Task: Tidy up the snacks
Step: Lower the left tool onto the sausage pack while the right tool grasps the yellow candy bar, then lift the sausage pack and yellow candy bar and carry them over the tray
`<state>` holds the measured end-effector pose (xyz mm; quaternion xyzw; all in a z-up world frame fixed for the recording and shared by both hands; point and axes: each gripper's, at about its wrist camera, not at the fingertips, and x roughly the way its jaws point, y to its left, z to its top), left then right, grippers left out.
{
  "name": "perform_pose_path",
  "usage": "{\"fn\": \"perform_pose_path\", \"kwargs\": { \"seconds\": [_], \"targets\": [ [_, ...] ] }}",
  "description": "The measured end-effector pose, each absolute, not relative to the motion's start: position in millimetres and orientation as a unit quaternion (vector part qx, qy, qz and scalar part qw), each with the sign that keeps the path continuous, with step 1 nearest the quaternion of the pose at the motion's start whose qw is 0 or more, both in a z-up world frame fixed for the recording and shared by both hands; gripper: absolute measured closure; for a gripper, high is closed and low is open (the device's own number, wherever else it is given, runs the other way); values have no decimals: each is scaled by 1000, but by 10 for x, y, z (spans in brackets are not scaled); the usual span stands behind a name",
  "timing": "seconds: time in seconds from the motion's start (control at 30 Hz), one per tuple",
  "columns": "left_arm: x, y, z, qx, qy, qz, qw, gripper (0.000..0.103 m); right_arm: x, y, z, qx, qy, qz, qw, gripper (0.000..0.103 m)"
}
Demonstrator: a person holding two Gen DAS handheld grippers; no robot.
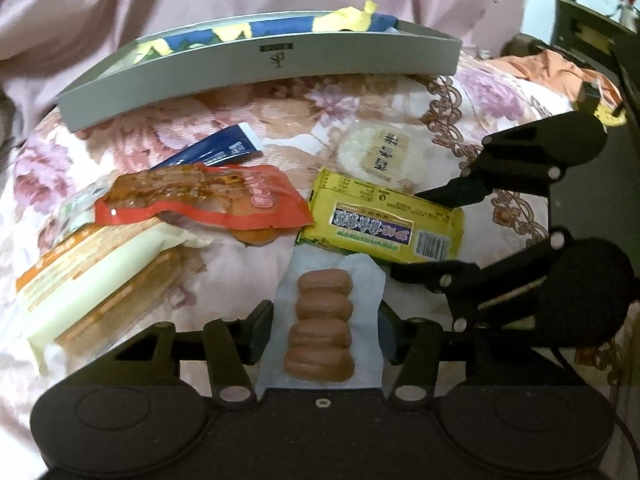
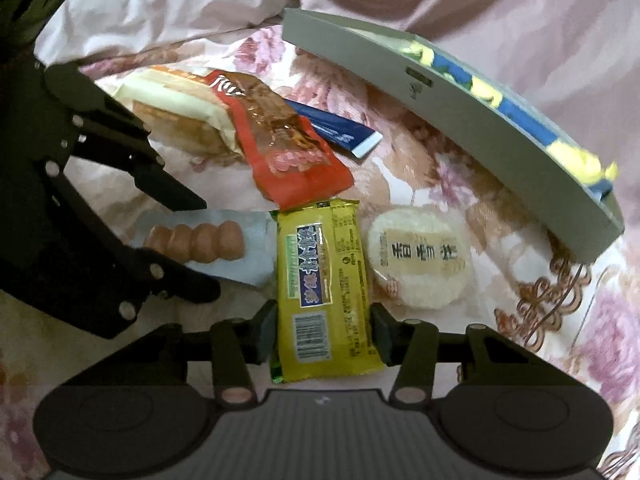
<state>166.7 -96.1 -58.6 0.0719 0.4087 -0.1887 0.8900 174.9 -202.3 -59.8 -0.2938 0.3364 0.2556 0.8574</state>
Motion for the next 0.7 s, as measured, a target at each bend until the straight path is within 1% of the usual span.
{"fn": "perform_pose_path", "kwargs": {
  "seconds": [0.2, 0.47, 0.7],
  "targets": [
    [1582, -938, -551, 71, 407, -164, 896, 50, 1544, -1876, -669, -378, 275, 254, 847, 51],
    [1427, -951, -468, 88, 391, -162, 902, 50, 1445, -1838, -682, -413, 235, 254, 843, 52],
    [1372, -975, -368, 92, 377, -159, 908, 50, 1419, -1847, -658, -423, 208, 247, 847, 52]
  ]
}}
